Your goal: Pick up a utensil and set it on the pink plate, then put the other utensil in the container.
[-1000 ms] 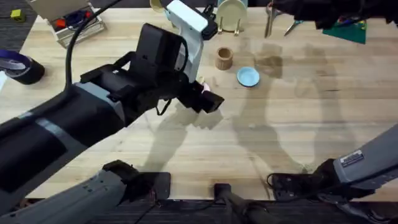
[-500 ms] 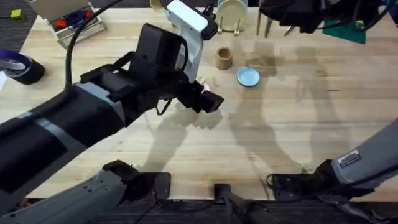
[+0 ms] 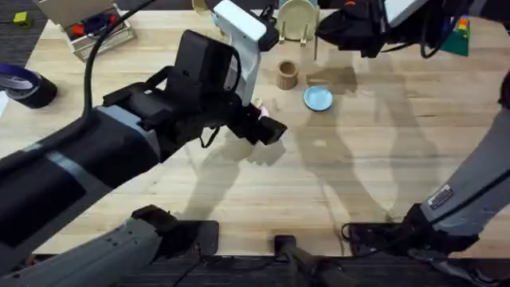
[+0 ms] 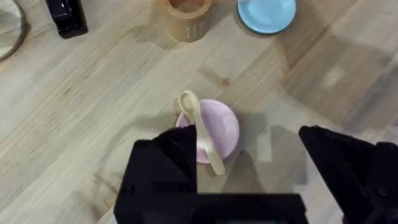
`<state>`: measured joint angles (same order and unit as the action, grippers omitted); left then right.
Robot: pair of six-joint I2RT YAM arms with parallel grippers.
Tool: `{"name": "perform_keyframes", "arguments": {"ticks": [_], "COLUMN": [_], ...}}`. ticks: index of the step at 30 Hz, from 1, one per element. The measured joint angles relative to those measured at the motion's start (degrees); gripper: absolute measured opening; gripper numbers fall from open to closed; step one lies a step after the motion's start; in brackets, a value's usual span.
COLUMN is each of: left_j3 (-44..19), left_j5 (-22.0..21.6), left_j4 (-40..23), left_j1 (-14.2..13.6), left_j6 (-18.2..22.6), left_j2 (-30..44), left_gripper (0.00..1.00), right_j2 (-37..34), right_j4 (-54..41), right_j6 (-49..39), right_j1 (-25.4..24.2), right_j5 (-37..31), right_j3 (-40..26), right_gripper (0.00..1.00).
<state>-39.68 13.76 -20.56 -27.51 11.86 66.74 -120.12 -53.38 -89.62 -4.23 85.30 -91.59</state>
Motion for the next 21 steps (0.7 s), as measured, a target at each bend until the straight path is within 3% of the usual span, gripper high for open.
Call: {"name": "perform_keyframes", "arguments": {"ticks": [21], "left_j3": [0.0], "left_j5": [0.0], "left_j4": [0.0], "left_j1": [0.0], "left_j6": [0.0], "left_j2": [0.0], "left_gripper": [0.993], "right_j2": [-6.54], "right_j4": [4.91], "right_j6": [0.03], "right_j1": [0.35], "right_j5": [0.09], "right_j3": [0.0], "right_gripper": [0.032]}}
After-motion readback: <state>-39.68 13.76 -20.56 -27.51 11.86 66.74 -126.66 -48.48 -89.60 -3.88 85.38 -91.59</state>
